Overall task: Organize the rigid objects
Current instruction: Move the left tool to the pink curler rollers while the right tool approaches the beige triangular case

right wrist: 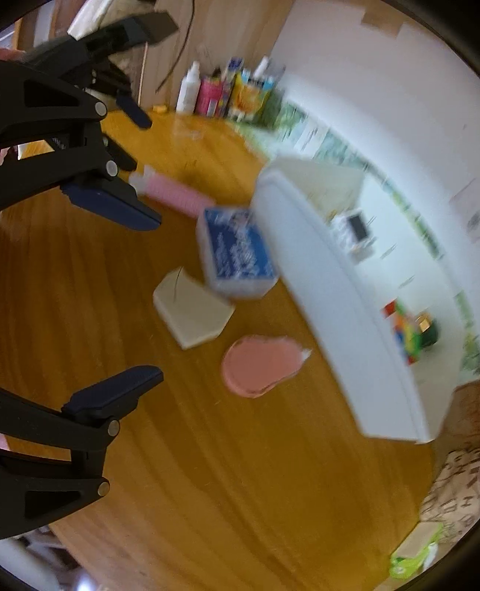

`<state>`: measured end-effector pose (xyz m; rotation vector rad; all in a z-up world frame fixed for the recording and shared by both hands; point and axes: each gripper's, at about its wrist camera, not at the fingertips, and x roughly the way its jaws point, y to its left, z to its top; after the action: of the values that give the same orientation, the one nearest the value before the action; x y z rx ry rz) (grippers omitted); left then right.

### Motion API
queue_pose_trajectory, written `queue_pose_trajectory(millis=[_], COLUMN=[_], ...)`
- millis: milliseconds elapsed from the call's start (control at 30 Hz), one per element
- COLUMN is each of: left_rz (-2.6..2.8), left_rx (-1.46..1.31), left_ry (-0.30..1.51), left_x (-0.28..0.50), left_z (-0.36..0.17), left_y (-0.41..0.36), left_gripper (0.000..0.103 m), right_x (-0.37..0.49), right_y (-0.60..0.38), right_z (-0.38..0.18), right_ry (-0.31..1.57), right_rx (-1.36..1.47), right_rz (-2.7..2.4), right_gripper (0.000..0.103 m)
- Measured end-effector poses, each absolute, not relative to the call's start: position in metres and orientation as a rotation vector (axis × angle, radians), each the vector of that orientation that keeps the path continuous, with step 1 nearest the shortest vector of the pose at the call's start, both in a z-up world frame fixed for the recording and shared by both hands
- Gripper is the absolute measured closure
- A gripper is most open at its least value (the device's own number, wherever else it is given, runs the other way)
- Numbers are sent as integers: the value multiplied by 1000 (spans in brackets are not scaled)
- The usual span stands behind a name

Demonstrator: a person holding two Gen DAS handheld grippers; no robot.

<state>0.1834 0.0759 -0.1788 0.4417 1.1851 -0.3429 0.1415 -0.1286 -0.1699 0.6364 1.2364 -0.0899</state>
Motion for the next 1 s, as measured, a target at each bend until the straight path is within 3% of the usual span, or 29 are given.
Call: queue_pose_trajectory(millis=[500,1000], left_rz=[-378,-389], left_rx=[306,297], left_ry=[1416,1463], left_x=[217,237], left_z=[-216,-229], left_y=[73,64], left_gripper=[28,30], right_x=[164,187], right_y=[-124,-127], right_z=[-201,-210], right_ry=[1354,1406], right_rx=[650,605], right_rz=[-138,-163], right_gripper=[27,29])
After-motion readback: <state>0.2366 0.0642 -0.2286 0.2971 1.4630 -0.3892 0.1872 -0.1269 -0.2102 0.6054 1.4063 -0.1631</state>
